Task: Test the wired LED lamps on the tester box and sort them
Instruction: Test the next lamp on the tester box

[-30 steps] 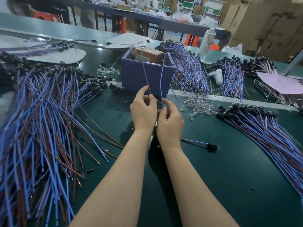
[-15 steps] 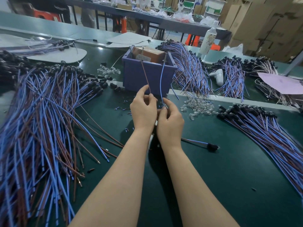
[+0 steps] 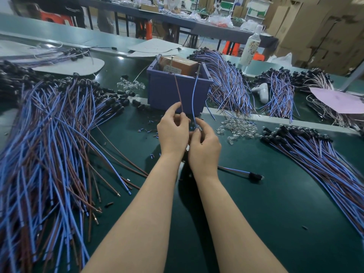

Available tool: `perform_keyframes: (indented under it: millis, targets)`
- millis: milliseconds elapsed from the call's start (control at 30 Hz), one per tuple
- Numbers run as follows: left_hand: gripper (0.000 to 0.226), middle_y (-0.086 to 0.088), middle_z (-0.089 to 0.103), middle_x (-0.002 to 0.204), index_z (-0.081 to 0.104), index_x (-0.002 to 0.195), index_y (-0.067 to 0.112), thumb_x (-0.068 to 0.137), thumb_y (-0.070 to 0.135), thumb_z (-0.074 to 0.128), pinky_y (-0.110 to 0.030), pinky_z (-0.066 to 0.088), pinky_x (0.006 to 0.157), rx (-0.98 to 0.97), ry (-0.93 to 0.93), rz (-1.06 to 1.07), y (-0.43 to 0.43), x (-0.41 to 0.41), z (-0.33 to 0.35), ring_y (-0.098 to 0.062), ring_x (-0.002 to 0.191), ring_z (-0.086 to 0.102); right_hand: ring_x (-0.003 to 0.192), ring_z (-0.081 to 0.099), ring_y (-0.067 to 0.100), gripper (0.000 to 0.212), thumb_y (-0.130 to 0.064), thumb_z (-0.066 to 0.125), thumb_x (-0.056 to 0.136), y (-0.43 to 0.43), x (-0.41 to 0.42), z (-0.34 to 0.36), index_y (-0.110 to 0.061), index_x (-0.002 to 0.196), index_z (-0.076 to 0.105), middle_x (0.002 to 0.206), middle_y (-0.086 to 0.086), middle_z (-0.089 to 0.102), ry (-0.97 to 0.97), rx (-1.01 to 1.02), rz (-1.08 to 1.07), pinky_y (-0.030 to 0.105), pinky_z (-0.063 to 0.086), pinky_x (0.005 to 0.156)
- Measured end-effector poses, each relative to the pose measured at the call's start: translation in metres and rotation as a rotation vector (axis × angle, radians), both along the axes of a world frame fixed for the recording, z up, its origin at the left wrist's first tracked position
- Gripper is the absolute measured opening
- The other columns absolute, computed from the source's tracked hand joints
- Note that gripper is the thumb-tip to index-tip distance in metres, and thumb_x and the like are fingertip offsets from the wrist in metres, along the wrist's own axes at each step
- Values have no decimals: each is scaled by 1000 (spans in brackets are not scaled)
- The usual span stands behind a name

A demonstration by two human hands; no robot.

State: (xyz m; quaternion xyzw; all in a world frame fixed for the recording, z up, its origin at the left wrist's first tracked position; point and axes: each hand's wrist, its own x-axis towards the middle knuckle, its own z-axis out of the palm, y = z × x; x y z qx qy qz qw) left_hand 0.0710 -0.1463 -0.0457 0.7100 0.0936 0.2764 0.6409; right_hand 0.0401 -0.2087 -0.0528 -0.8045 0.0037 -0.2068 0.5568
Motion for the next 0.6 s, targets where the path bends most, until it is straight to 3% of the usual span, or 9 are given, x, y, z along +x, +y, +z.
perform_keyframes:
  millis: [167, 267, 500, 600]
  targets:
    - [32, -5, 67, 83, 56, 125, 10, 94, 10, 51, -45, 53, 84, -24, -10, 8, 0, 0, -1, -21, 85, 65, 93, 61, 17, 34, -6, 43, 95, 0, 0, 1, -13, 123, 61, 103, 3, 70, 3, -1, 8, 20, 42, 82]
    - [31, -3, 66, 82, 56, 125, 10, 94, 10, 52, -44, 54, 83, -33, -36, 32, -3, -1, -2, -20, 84, 65, 88, 59, 12, 33, -6, 43, 95, 1, 1, 1, -13, 122, 61, 95, -5, 65, 3, 0, 14, 16, 41, 79]
    - [30, 17, 56, 70, 59, 122, 11, 92, 11, 55, -10, 43, 69, 17, -86, 116, -6, -2, -5, 2, 65, 55, 87, 55, 6, 33, -7, 44, 95, 0, 1, 1, -14, 122, 61, 93, -12, 59, 6, 4, 17, 12, 39, 78]
    - [31, 16, 56, 71, 58, 123, 11, 92, 11, 55, -20, 48, 77, 16, -76, 105, -5, -3, -4, -5, 68, 56, 88, 55, 6, 33, -8, 44, 95, 0, 1, 1, -14, 123, 61, 95, -11, 59, 8, 6, 16, 13, 39, 79]
